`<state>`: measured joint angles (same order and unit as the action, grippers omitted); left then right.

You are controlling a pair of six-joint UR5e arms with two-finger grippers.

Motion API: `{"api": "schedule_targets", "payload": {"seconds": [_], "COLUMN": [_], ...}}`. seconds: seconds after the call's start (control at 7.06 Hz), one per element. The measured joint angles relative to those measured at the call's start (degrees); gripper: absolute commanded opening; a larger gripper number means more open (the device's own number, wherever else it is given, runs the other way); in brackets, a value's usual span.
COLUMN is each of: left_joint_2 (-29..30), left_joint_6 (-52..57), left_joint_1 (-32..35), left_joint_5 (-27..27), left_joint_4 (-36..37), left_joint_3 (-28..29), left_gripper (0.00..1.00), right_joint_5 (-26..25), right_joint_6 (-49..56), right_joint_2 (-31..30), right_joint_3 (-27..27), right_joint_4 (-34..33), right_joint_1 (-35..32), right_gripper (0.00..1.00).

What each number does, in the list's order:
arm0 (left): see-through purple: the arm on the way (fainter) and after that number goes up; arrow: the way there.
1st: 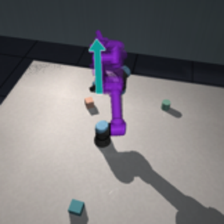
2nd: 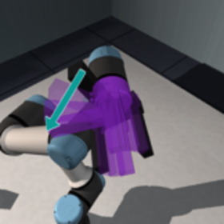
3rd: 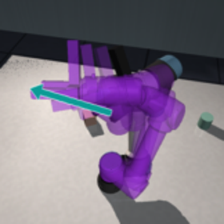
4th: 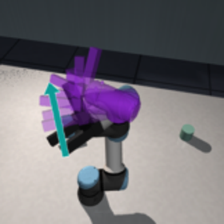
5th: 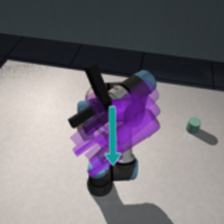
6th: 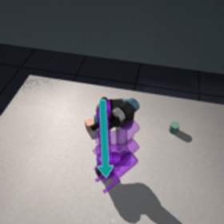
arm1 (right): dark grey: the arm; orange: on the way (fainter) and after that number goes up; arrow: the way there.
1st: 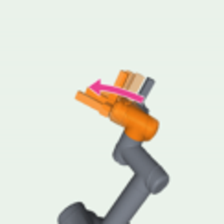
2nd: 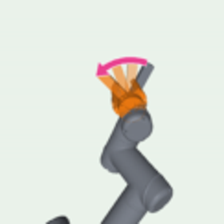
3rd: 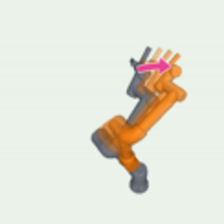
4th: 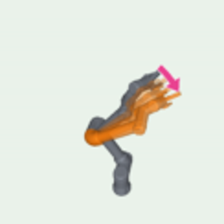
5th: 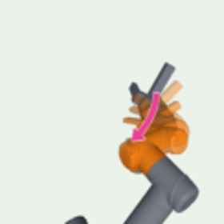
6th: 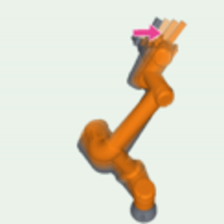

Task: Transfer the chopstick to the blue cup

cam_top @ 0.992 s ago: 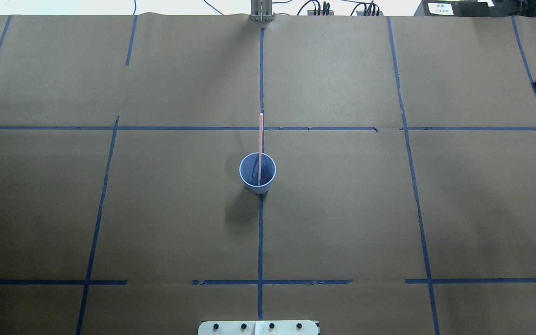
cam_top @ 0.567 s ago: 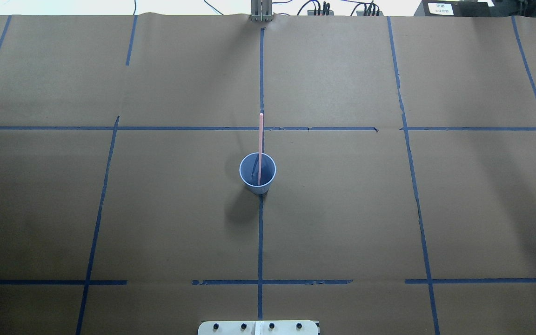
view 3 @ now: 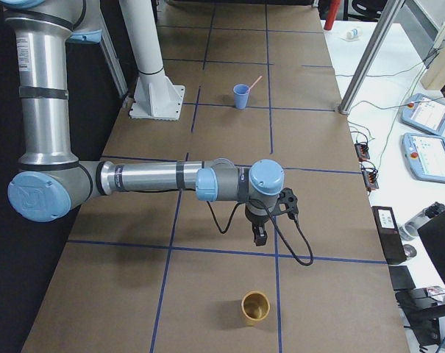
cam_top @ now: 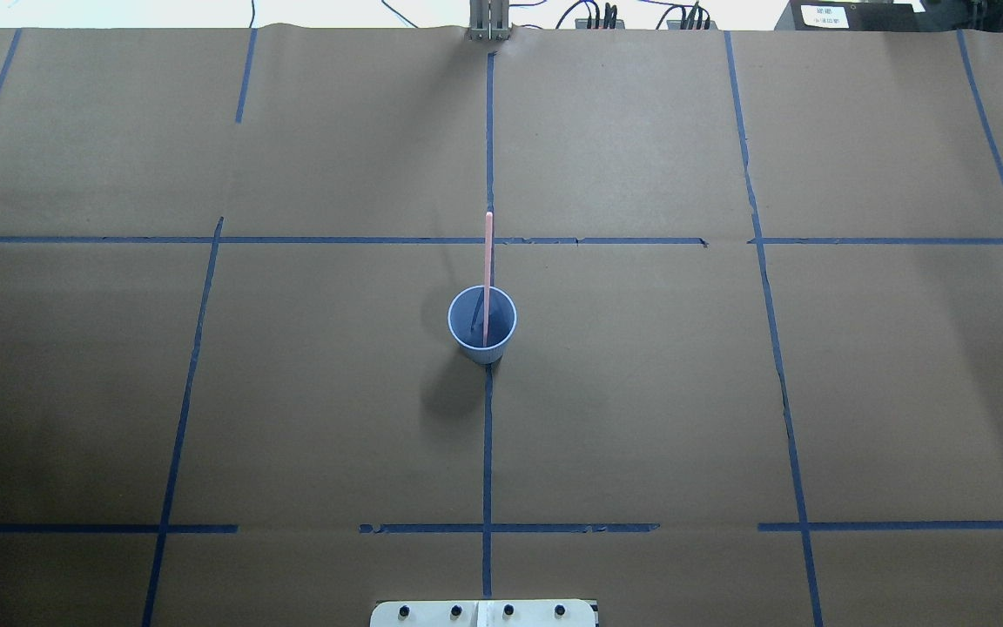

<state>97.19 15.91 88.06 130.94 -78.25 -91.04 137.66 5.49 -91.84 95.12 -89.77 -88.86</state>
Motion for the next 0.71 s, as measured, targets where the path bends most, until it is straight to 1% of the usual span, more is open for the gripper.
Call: {"api": "schedule_targets", "payload": {"seconds": [0.28,0.42,0.71], "left_joint_2": [-1.15,-1.96,-3.32], "left_joint_6": [0.02,-0.09,-0.37], "left_joint_1": [1.44,1.74,1.89], "left_joint_5": [1.24,2.39,4.26], "left_joint_4": [-1.57,-3.28,-5.2], "left_joint_3": [2.9,4.25,5.58], "left_gripper": [1.0,1.0,1.0], "right_joint_5": [2.13,2.46,2.67], "right_joint_6": [-8.65,-11.83,-13.92], "right_joint_2": [-2.57,-2.96,-3.14], "right_joint_3": [-0.08,-0.08,-0.07], "right_joint_4": [6.89,8.64,9.59], "right_joint_1": [-0.06,-0.08,-0.08], "right_gripper": [1.0,1.0,1.0]}}
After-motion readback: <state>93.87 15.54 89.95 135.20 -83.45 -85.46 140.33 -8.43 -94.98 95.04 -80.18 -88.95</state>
